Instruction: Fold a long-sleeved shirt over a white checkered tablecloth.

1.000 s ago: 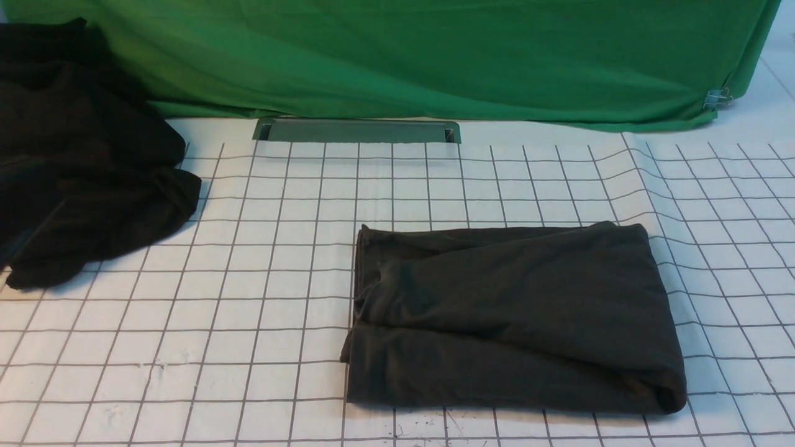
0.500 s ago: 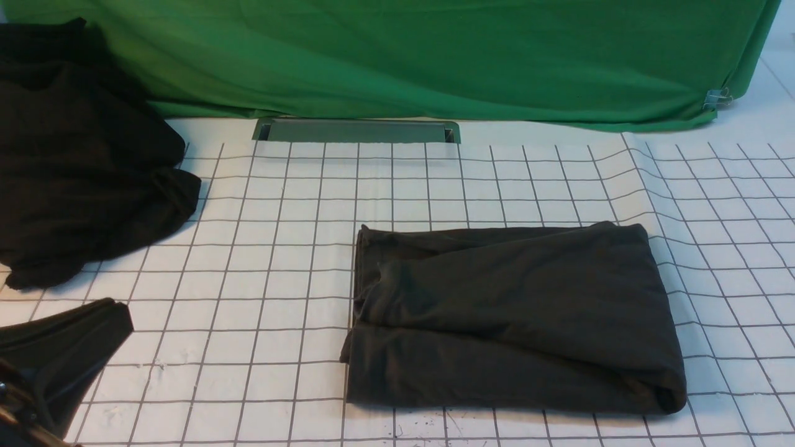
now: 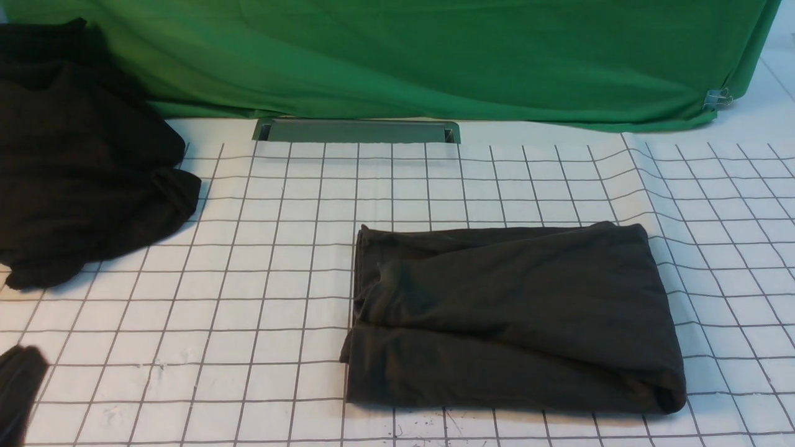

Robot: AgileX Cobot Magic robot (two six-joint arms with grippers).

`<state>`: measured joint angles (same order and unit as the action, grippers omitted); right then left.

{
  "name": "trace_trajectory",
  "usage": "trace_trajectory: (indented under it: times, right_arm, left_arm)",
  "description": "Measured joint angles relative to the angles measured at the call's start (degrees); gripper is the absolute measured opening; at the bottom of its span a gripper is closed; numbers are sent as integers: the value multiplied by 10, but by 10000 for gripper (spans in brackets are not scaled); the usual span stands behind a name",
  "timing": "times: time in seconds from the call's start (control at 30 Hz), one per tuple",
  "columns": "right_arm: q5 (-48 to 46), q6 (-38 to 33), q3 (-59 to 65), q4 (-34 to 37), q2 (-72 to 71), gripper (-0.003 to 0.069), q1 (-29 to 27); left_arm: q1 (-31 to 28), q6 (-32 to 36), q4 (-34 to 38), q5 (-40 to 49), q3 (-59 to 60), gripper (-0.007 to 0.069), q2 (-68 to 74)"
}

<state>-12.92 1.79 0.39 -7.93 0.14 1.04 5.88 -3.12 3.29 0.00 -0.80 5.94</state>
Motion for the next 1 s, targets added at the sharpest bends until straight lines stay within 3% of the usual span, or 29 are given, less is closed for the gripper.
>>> trace_trajectory:
  times: [0.13, 0.23, 0.67, 1.0]
  right_arm:
    - [0, 0, 0, 0, 0, 239, 0]
    - [0, 0, 0, 0, 0, 239, 0]
    - [0, 0, 0, 0, 0, 241, 0]
    - [0, 0, 0, 0, 0, 241, 0]
  left_arm:
    - [-100, -14, -2, 63, 11, 18, -55]
    - [-124, -15, -13, 109, 12, 18, -58]
    - [-61, -13, -25, 128, 12, 18, -58]
    - [-59, -13, -28, 134, 12, 18, -58]
